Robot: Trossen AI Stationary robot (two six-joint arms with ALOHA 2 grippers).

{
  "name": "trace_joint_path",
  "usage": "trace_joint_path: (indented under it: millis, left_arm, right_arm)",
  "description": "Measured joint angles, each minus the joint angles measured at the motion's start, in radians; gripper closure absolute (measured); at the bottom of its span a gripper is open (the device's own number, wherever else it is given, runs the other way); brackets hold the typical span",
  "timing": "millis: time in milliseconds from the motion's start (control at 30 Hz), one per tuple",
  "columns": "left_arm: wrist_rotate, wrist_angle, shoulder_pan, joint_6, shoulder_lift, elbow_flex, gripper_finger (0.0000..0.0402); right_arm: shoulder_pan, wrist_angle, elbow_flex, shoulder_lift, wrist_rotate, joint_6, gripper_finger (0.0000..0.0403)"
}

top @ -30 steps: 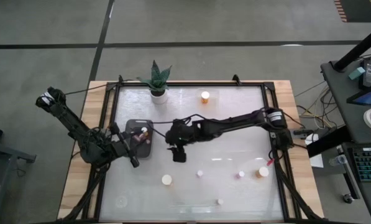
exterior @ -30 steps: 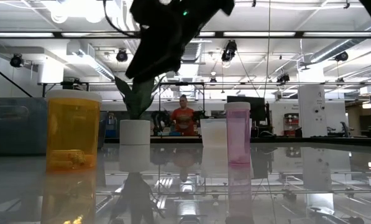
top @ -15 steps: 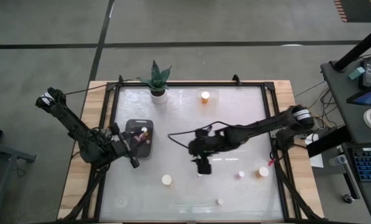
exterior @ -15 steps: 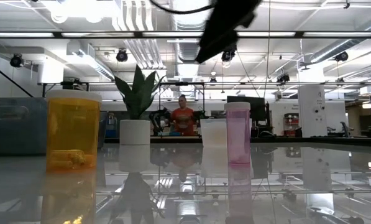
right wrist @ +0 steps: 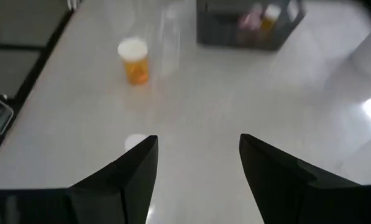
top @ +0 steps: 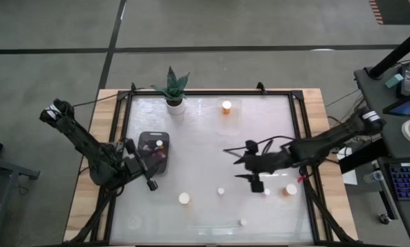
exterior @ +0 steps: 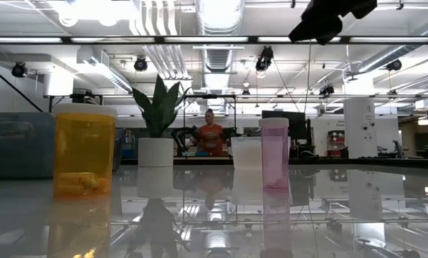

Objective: Pick and place medicine bottles into bin by pill shape (circle, oval)
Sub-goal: Put the left big orange pill bottle into the transparent bin

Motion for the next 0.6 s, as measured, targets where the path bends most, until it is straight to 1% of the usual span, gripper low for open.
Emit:
trace_joint_path:
  millis: [200, 333, 433, 533, 600]
  left_arm:
    - [0.0, -0.003, 0.0, 0.024, 0.087, 0.101, 0.0272]
    - [0.0, -0.004, 0.001, 0.044, 0.125, 0.153, 0.0272]
    - [0.003, -0.004, 0.007, 0.06, 0.145, 0.188, 0.0272]
    - [0.028, -0.004, 0.02, 0.061, 0.161, 0.214, 0.0272]
    - [0.08, -0.005, 0.031, 0.061, 0.167, 0.225, 0.0272]
  right_arm:
    - [-0.016, 0.207, -0.187, -0.178, 0.015, -0.163, 0.0183]
    - [-0.031, 0.33, -0.284, -0.28, 0.027, -0.254, 0.0183]
    - [-0.039, 0.46, -0.355, -0.341, 0.025, -0.325, 0.0183]
    - [-0.046, 0.577, -0.423, -0.395, 0.025, -0.395, 0.0183]
    - [-0.056, 0.627, -0.458, -0.426, 0.024, -0.419, 0.0183]
